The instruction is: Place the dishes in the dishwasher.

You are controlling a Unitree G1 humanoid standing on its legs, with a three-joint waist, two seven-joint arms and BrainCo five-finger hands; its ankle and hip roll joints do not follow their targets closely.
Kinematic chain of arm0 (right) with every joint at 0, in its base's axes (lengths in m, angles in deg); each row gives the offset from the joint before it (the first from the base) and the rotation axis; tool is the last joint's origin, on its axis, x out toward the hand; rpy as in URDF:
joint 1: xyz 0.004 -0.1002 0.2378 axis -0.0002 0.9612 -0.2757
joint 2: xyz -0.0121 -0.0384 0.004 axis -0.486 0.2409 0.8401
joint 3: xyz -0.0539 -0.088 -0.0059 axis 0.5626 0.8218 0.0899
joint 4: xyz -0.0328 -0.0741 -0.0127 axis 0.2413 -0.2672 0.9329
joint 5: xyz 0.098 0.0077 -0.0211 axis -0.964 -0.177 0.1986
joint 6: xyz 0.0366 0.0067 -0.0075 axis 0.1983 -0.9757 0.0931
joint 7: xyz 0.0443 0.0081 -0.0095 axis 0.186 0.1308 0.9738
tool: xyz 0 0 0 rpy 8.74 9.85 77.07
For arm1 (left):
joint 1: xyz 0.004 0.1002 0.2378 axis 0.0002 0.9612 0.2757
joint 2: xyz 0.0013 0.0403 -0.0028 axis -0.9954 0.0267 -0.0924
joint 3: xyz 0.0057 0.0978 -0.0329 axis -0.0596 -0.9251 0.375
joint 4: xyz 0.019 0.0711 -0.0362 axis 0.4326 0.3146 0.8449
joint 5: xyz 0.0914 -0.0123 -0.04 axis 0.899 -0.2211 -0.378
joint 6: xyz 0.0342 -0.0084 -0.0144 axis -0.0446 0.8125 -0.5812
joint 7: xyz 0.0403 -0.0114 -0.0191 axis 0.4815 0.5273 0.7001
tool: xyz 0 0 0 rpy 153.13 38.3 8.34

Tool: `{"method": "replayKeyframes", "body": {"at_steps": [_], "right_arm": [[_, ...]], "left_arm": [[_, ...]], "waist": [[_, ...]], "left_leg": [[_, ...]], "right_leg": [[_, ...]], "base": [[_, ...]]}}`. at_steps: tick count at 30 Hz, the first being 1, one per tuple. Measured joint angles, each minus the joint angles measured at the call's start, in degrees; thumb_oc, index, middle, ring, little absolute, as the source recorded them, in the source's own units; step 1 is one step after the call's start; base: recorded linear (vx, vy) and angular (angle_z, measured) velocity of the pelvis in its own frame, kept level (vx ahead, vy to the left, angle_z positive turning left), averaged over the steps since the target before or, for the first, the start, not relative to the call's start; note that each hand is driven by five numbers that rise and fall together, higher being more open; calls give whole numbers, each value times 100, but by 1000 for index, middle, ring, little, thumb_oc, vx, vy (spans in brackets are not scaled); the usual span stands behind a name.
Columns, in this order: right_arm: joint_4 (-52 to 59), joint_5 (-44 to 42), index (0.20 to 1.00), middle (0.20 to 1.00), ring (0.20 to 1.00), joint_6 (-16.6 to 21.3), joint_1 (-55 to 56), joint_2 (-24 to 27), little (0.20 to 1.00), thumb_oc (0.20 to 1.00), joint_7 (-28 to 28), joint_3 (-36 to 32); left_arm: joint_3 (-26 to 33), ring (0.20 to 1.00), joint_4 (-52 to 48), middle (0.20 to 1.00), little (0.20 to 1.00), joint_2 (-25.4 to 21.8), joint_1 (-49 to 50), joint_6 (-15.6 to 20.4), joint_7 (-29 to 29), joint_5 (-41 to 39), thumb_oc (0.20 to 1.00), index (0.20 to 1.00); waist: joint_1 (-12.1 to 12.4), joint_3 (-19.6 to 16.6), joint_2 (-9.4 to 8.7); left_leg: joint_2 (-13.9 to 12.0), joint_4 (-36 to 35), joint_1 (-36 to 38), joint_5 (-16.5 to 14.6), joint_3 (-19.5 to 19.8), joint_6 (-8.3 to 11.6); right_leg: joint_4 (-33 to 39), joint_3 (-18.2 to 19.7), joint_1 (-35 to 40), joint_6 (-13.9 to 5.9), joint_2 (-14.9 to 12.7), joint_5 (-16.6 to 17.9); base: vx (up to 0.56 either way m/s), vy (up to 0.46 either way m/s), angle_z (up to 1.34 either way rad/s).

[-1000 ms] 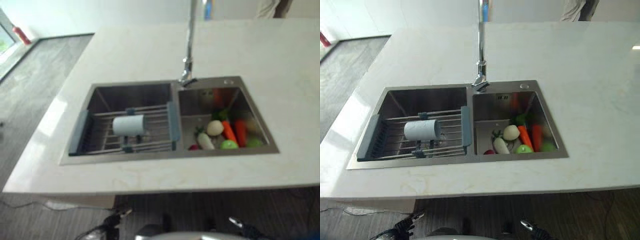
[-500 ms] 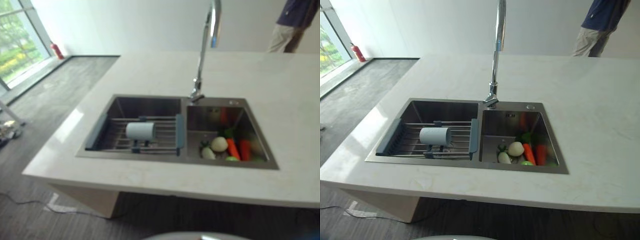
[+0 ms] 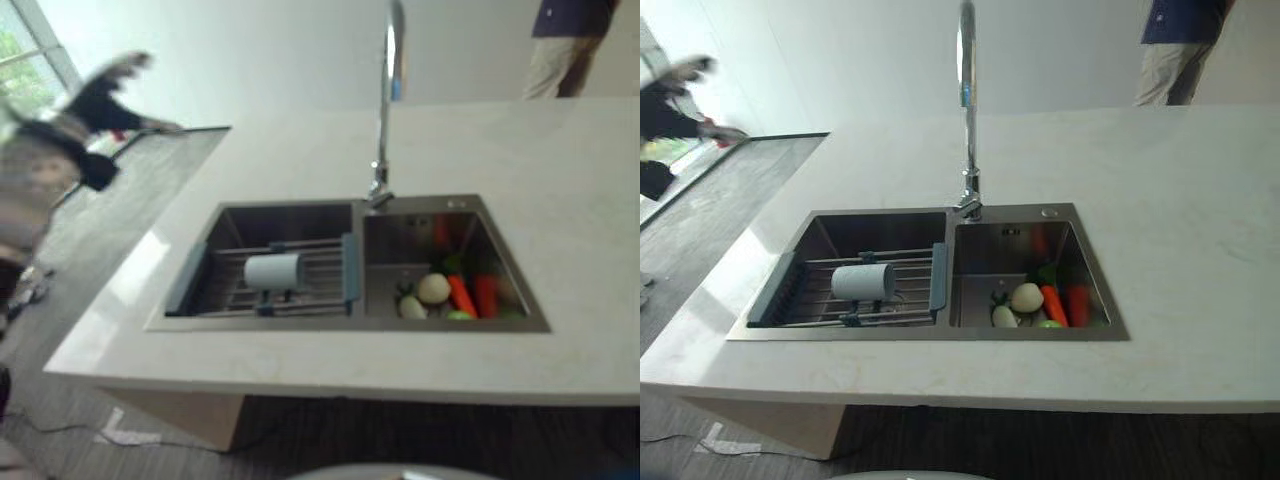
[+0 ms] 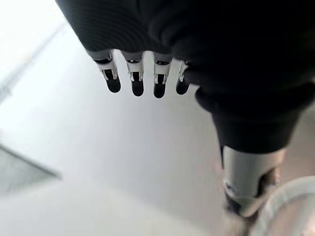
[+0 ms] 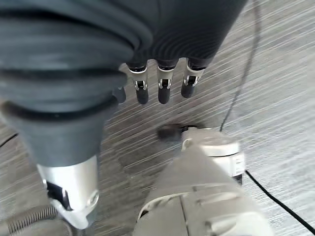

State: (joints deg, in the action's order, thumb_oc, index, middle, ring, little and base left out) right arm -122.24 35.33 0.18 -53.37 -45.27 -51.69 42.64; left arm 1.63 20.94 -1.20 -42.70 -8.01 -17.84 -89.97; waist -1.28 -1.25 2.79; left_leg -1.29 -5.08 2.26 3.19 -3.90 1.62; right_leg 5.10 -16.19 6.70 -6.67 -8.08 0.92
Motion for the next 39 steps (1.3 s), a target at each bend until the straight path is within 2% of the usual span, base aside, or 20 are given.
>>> {"method": "replayKeyframes", "body": {"at_steps": [1,3,5,9,12,14,19,22,27,30,35,39], "right_arm": [[71,24,1000,1000,1000,-30,-8,-14,1000,1000,39,8],[206,41,1000,1000,1000,-41,-4,6,1000,1000,75,15],[201,38,1000,1000,1000,-41,57,64,1000,1000,92,8],[307,38,1000,1000,1000,-47,191,117,1000,1000,107,17],[487,-5,1000,1000,1000,-50,166,218,1000,1000,106,61],[570,-85,1000,1000,1000,-44,-77,301,1000,1000,107,52],[658,-139,1000,1000,1000,-40,-261,303,1000,1000,183,53],[804,-140,1000,1000,1000,-34,-272,301,1000,1000,212,55],[822,-138,1000,1000,1000,-34,-277,301,1000,1000,215,68],[735,-133,1000,1000,1000,-26,-260,226,1000,1000,214,71],[642,-133,1000,1000,1000,64,-240,187,1000,1000,214,71],[643,-133,1000,1000,1000,91,-237,186,1000,1000,213,68]], "left_arm": [[-141,1000,157,1000,1000,253,43,-48,95,244,1000,1000],[-319,1000,679,1000,1000,471,74,-198,256,527,1000,1000],[-278,1000,1139,1000,1000,467,95,-232,352,754,1000,1000],[-32,1000,1586,1000,1000,341,567,-205,575,1289,1000,1000],[-41,1000,1641,1000,1000,345,811,-142,735,1625,1000,1000],[-42,1000,1602,1000,1000,344,851,-106,930,1758,1000,1000],[-52,1000,1322,1000,1000,298,1283,-95,1504,1865,1000,1000],[-47,1000,1263,1000,1000,252,1410,-56,1595,1870,1000,1000],[-45,1000,645,1000,1000,238,1456,49,1349,2016,1000,1000],[-6,1000,624,1000,1000,239,1457,182,826,2108,1000,1000],[600,1000,546,1000,1000,275,1646,487,-62,2524,1000,1000],[594,1000,422,1000,1000,294,1658,610,-277,2727,1000,1000]], "waist": [[-97,8,9],[-267,126,52],[-274,264,107],[-157,498,170],[-45,658,86],[54,890,24],[225,1002,40],[296,1022,74],[329,1038,98],[312,1038,99],[296,1037,97],[282,1034,91]], "left_leg": [[-22,-1,0,0,-46,0],[-106,-7,-73,8,-178,15],[-137,-34,-93,18,-214,30],[-172,-33,-258,52,-230,64],[-174,2,-442,121,-179,52],[-172,3,-579,200,-169,34],[-172,1,-618,229,-93,51],[-163,0,-565,231,-27,53],[-165,-1,-601,245,28,69],[-166,0,-611,248,27,69],[-166,1,-603,249,18,67],[-166,1,-581,250,-10,66]], "right_leg": [[0,50,-30,19,17,14],[0,197,-192,79,86,72],[1,253,-230,98,118,90],[0,283,-405,135,152,136],[0,253,-569,148,161,178],[0,250,-702,159,161,247],[1,147,-686,157,161,252],[2,104,-609,153,157,248],[1,16,-595,154,156,249],[1,21,-610,153,157,249],[1,31,-611,148,158,245],[1,91,-618,149,158,250]], "base": [[34,28,-30],[17,37,-36],[-6,35,-10],[-39,43,-3],[-106,23,6],[-75,14,5],[-23,11,8],[19,35,10],[-5,18,9],[0,0,0],[0,0,0],[16,-6,-5]]}}
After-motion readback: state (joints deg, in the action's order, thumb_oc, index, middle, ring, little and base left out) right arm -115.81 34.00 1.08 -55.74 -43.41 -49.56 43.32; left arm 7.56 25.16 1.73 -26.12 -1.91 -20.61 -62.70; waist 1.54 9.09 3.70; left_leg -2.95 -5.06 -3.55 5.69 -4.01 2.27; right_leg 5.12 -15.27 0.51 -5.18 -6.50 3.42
